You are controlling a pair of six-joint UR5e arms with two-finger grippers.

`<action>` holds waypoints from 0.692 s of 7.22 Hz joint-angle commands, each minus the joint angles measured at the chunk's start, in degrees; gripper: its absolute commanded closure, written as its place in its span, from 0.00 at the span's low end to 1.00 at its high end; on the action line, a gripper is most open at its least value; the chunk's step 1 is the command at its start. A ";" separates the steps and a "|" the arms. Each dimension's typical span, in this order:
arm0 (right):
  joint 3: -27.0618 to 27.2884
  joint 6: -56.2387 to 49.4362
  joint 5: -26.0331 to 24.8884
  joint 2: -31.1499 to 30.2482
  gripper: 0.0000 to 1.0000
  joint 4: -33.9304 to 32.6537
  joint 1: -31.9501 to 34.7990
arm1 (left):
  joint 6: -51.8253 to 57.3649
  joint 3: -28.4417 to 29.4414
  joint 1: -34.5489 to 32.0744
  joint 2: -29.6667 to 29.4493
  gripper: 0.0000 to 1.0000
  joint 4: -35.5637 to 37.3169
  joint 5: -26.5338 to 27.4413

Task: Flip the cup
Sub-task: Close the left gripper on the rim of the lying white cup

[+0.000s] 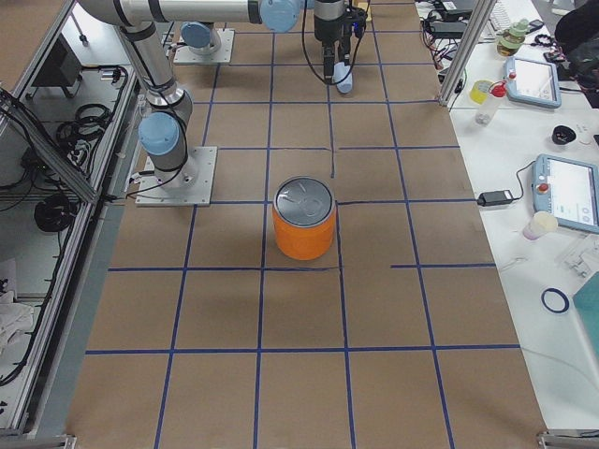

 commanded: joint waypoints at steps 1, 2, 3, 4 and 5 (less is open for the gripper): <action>0.06 0.00 -0.05 -0.06 0.00 0.37 0.00 | -0.04 0.05 0.04 -0.13 0.59 1.70 0.19; 0.06 0.00 -0.05 0.03 0.00 0.63 0.00 | -0.04 0.05 0.04 -0.13 0.74 1.70 0.19; 0.06 0.00 -0.05 0.03 0.00 0.72 0.00 | -0.04 0.05 0.04 -0.13 0.89 1.70 0.19; 0.06 0.09 -0.05 0.03 0.00 2.12 0.00 | -0.48 0.14 0.04 -0.05 1.00 1.79 0.11; 0.06 0.18 -0.14 0.03 0.00 2.65 0.00 | -0.66 0.22 0.04 0.39 1.00 2.05 0.02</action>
